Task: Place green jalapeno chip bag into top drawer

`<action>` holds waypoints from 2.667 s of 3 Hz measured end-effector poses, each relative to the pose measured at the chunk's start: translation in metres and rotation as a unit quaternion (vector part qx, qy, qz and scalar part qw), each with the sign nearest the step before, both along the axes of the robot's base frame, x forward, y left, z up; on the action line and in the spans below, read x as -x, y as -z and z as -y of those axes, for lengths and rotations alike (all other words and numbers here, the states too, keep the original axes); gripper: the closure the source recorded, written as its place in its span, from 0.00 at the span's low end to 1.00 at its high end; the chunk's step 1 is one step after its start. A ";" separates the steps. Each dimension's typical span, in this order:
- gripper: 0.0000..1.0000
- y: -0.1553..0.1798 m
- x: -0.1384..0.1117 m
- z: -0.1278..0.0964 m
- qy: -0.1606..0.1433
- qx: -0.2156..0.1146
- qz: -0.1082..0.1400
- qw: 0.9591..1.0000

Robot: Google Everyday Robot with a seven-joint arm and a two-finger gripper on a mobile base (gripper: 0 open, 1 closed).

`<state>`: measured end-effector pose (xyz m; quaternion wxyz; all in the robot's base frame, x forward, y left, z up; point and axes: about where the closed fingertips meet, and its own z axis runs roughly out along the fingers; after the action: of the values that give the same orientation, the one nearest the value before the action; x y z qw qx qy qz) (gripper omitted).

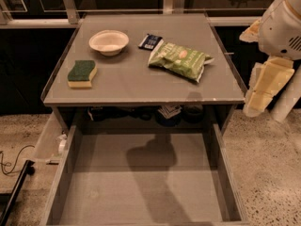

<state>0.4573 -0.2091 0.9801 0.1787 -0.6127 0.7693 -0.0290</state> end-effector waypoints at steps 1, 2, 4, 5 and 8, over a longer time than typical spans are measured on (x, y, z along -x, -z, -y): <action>0.00 -0.003 -0.037 -0.014 -0.035 -0.021 0.035 0.999; 0.00 -0.003 -0.083 -0.029 -0.064 -0.058 0.076 0.993; 0.00 0.013 -0.141 -0.046 -0.063 -0.141 0.088 0.984; 0.00 0.013 -0.141 -0.046 -0.063 -0.141 0.088 0.984; 0.00 0.058 -0.206 -0.028 0.006 -0.188 0.100 0.977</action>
Offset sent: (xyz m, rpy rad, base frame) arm 0.1383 0.0429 0.0047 0.2088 -0.2493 0.1951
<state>0.6633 -0.1807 0.9222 0.3663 -0.5578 0.7428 0.0540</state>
